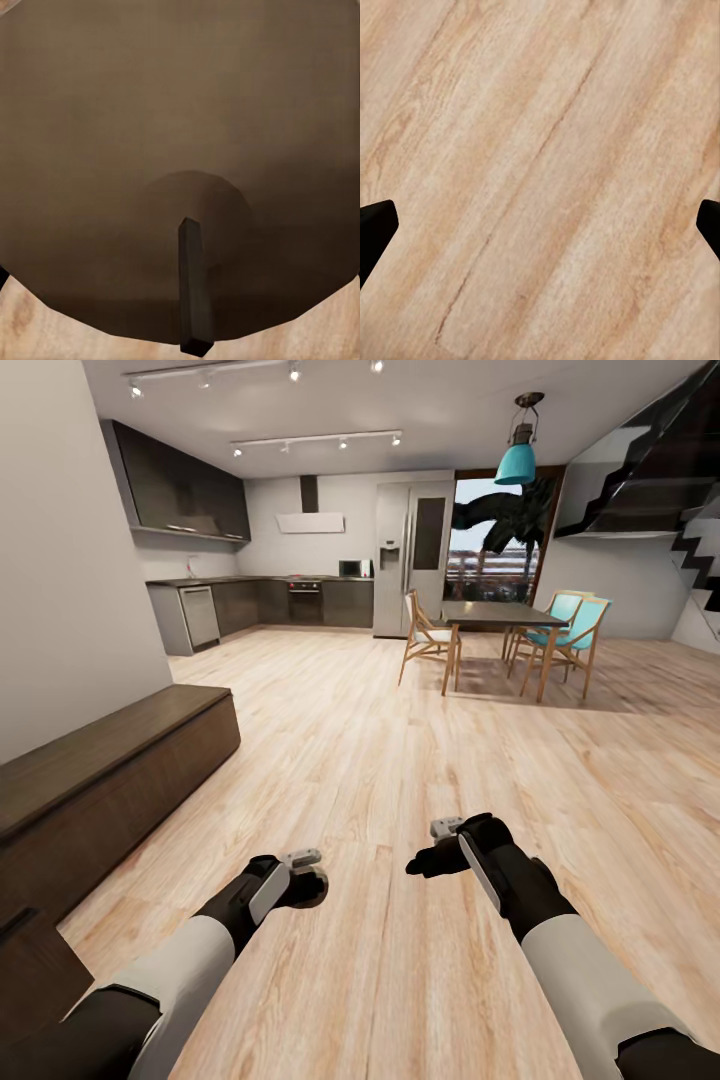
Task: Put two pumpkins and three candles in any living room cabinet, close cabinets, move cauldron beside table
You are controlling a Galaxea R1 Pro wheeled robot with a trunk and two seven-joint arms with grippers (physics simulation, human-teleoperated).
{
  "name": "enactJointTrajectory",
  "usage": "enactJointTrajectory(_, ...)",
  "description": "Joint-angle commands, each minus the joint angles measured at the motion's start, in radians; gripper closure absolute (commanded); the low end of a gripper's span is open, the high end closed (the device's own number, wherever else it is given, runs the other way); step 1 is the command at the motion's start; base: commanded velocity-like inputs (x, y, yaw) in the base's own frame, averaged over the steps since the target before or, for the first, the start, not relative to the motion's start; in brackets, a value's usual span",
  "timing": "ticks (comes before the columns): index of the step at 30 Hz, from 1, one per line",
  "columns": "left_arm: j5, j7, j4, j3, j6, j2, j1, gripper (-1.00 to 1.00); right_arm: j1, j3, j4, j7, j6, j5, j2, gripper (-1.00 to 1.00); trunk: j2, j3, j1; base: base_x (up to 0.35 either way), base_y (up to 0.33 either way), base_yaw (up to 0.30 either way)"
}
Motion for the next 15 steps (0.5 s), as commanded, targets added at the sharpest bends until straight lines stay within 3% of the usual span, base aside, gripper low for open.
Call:
enactJointTrajectory(1, 0.01, 0.009, -0.002, -0.008, 0.003, 0.001, 0.0, 1.0, -0.001, 0.001, -0.001, 0.004, 0.004, 0.004, 0.0, -1.0, 0.0, -0.001, 0.0, 0.0, 0.0, 0.0)
enactJointTrajectory(5, 0.01, 0.011, -0.002, -0.008, 0.001, 0.0, 0.0, 1.0, -0.001, -0.01, 0.0, 0.002, 0.005, 0.004, 0.0, -1.0, 0.0, -0.001, 0.0, 0.0, 0.0, -0.064)
enactJointTrajectory(8, 0.01, 0.015, 0.0, -0.008, 0.0, 0.0, 0.0, 1.0, -0.001, -0.084, 0.005, 0.001, 0.005, 0.004, 0.001, -1.0, 0.0, -0.001, 0.0, 0.0, 0.0, -0.245)
enactJointTrajectory(11, 0.01, 0.016, 0.0, -0.007, -0.003, 0.0, -0.001, 1.0, -0.001, -0.131, 0.008, 0.0, 0.005, 0.005, 0.002, -1.0, 0.0, 0.0, 0.0, 0.006, 0.0, -0.283)
enactJointTrajectory(15, 0.01, 0.018, -0.001, -0.006, -0.005, -0.001, 0.0, 1.0, -0.001, -0.137, 0.008, 0.0, 0.005, 0.006, 0.004, -1.0, 0.0, 0.002, 0.0, 0.071, -0.001, -0.209)
